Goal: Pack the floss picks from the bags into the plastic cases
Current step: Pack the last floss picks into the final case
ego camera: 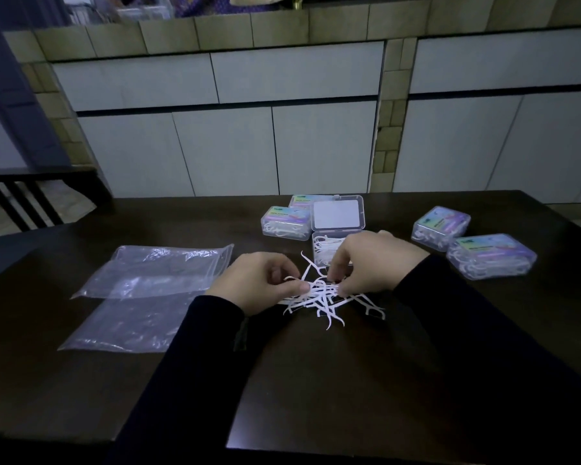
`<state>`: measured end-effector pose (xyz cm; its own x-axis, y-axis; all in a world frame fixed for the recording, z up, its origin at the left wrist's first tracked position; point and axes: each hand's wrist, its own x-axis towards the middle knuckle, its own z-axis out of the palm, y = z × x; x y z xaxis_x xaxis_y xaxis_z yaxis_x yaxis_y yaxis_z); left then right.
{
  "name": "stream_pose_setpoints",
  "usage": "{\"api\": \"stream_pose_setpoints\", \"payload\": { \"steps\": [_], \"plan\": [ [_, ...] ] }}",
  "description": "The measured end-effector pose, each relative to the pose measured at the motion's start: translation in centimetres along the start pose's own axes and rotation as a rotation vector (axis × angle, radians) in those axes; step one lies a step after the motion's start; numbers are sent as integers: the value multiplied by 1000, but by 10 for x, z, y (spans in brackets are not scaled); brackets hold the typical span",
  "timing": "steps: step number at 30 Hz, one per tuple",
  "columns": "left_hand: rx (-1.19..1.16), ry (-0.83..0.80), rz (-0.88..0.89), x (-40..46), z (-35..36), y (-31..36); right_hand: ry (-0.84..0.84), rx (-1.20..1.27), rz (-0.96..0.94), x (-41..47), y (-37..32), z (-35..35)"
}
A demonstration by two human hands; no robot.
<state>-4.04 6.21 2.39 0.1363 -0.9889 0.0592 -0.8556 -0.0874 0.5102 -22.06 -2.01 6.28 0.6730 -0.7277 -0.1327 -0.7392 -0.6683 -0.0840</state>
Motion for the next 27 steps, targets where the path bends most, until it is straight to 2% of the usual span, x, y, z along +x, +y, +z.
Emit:
{"api": "stream_pose_setpoints", "payload": {
  "steps": [5, 8, 11, 18, 22, 25, 27],
  "plan": [
    [31, -165, 0, -7, -2, 5, 42, 58, -23, -4, 6, 4],
    [15, -129, -2, -5, -3, 3, 116, -12, -67, 3, -5, 18],
    [-18, -96, -21, -5, -3, -1, 108, -81, -92, 11, -14, 27],
    [46, -11, -5, -3, -2, -7, 94, 9, -30, 8, 9, 16],
    [-8, -33, 10, -6, 0, -1, 41, 17, -36, 2, 9, 13],
    [50, -68, 11, -6, 2, 2, 16, -67, -39, 1, 3, 15],
    [77, -50, 8, -4, 3, 5, 23, -26, -16, 1, 4, 14]
  ]
}}
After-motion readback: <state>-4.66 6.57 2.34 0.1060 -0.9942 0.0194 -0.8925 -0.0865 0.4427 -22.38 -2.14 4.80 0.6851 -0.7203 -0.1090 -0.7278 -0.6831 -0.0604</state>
